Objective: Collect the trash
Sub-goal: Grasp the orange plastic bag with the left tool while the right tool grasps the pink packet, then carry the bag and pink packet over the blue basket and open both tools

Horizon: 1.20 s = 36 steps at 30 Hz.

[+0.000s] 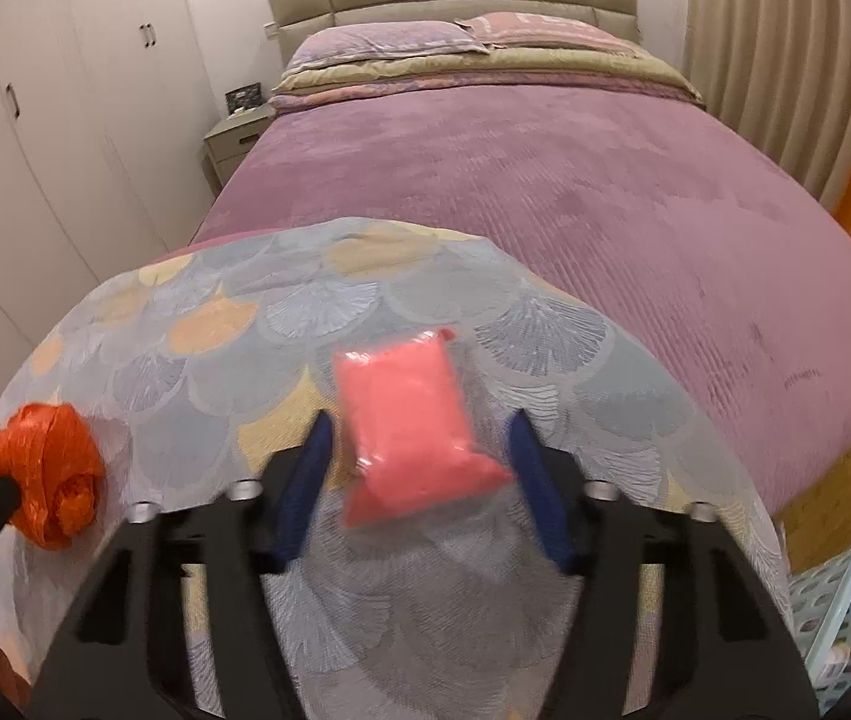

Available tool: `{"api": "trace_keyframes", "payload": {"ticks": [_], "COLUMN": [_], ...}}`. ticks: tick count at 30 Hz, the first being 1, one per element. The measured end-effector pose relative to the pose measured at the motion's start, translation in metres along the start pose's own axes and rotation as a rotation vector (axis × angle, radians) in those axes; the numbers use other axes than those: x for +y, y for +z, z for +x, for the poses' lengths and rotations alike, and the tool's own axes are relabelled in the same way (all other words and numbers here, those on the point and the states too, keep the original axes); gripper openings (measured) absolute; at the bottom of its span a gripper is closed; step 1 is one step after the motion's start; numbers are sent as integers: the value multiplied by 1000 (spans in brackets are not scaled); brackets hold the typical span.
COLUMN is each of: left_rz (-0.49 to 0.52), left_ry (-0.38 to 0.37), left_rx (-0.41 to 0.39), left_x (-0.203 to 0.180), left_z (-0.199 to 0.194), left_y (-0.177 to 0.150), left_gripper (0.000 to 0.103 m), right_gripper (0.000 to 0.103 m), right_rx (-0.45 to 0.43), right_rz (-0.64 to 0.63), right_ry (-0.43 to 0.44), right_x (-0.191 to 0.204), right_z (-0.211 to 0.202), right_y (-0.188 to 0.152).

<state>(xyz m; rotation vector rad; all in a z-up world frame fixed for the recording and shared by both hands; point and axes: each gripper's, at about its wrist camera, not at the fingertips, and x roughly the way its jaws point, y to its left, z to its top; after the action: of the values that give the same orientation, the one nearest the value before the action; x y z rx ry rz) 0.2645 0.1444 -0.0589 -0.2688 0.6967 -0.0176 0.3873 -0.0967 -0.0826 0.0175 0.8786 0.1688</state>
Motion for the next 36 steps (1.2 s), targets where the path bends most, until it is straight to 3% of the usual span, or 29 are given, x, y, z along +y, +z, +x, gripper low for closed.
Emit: {"api": "trace_keyframes", "payload": {"ticks": [9, 12, 13, 15, 22, 25, 29, 36], "left_rz": [19, 68, 87, 97, 118, 124, 166, 212], "left_ry": [-8, -1, -14, -35, -129, -182, -254, -367], "left_rx": [-29, -80, -92, -98, -133, -154, -167, -124], "left_x": [-4, -16, -21, -28, -62, -82, -118, -179], "left_z": [-5, -14, -19, -26, -61, -75, -90, -88], "left_y": [1, 1, 2, 3, 2, 2, -4, -21], "left_gripper": [39, 38, 38, 37, 36, 36, 36, 36], "right_gripper": [45, 44, 44, 44, 44, 44, 44, 44], "right_rx": [-86, -99, -86, -58, -113, -176, -252, -286], "right_rz": [10, 8, 31, 115, 192, 198, 178, 228], "right_ry": [1, -17, -17, 64, 71, 29, -100, -205], "right_x": [-2, 0, -4, -18, -45, -59, -77, -125], "right_z": [-19, -29, -33, -44, -103, -139, -182, -224], "right_y": [-9, -17, -22, -31, -49, -59, -74, -101]}}
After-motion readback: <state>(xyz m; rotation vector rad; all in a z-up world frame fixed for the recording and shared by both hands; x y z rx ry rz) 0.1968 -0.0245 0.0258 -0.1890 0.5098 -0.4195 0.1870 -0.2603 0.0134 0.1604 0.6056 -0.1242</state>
